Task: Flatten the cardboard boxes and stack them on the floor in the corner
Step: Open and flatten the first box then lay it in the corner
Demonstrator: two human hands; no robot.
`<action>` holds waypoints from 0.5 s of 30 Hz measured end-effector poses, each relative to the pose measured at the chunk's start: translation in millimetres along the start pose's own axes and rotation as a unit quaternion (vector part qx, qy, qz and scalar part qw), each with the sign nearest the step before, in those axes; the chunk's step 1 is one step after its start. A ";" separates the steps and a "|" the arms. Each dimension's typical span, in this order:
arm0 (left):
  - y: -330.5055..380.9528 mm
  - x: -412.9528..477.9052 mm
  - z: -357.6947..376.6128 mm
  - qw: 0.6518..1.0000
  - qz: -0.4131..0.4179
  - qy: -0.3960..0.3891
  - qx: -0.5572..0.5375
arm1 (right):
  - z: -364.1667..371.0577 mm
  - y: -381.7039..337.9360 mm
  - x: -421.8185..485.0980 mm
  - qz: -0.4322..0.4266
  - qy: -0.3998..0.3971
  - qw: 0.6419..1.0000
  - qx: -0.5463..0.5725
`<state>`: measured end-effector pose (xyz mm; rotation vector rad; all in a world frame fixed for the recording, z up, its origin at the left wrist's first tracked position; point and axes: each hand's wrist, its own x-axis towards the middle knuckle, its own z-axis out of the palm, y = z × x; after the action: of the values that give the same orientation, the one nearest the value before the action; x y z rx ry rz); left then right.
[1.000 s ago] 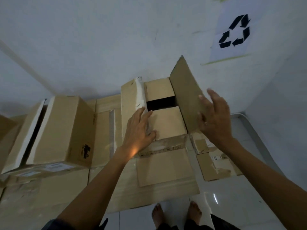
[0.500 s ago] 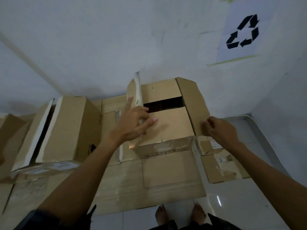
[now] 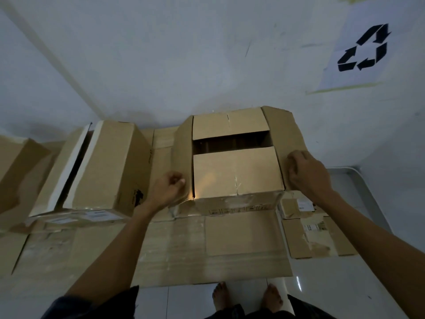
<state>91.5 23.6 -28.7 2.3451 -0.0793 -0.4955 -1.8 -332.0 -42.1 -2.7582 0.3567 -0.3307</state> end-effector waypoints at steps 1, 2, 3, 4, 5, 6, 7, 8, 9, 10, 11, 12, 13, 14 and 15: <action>0.2 1.2 3.6 1.000 0.002 0.019 -0.002 | -2.0 -4.1 3.5 -0.023 0.009 1.000 -0.006; 1.5 1.9 5.1 1.000 0.004 0.030 0.000 | -2.8 -8.5 7.9 -0.052 0.013 0.998 -0.017; 3.5 2.1 5.3 0.999 0.005 0.038 0.003 | -2.2 -12.9 13.4 -0.086 0.007 0.996 -0.030; 5.6 2.1 4.6 0.999 0.007 0.048 0.008 | 0.1 -17.1 20.4 -0.119 -0.011 0.992 -0.041; 7.5 1.8 3.8 0.998 0.009 0.058 0.012 | 2.6 -22.0 27.8 -0.142 -0.038 0.988 -0.046; 9.7 0.9 3.2 0.997 0.014 0.069 0.014 | 5.1 -27.8 35.1 -0.155 -0.072 0.984 -0.046; 11.9 -0.6 2.7 0.997 0.019 0.077 0.014 | 5.5 -35.3 41.9 -0.155 -0.108 0.981 -0.040; 14.6 -2.5 2.5 0.996 0.025 0.084 0.014 | 5.2 -42.2 48.2 -0.143 -0.144 0.979 -0.022; 16.3 -3.8 2.6 0.995 0.029 0.089 0.015 | 3.0 -49.8 53.2 -0.125 -0.175 0.977 -0.001; 16.9 -4.8 3.3 0.995 0.033 0.093 0.017 | 1.0 -55.9 57.8 -0.115 -0.194 0.974 0.010; 17.3 -6.2 4.1 0.995 0.033 0.093 0.017 | -2.1 -61.7 61.3 -0.117 -0.196 0.974 0.006; 17.9 -7.9 5.0 0.995 0.032 0.092 0.012 | -5.1 -66.4 63.8 -0.124 -0.187 0.975 -0.005; 18.5 -9.4 5.5 0.995 0.030 0.091 0.005 | -8.8 -70.9 64.5 -0.131 -0.171 0.976 -0.018; 19.4 -10.7 6.0 0.995 0.030 0.094 -0.002 | -13.8 -75.5 63.8 -0.137 -0.151 0.979 -0.031; 19.7 -11.8 6.0 0.995 0.031 0.099 -0.009 | -20.8 -79.8 61.3 -0.145 -0.128 0.980 -0.037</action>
<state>80.0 7.5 -15.5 2.3531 -0.0556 -0.2312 66.6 -282.9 16.8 -2.8807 -0.1011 -0.0277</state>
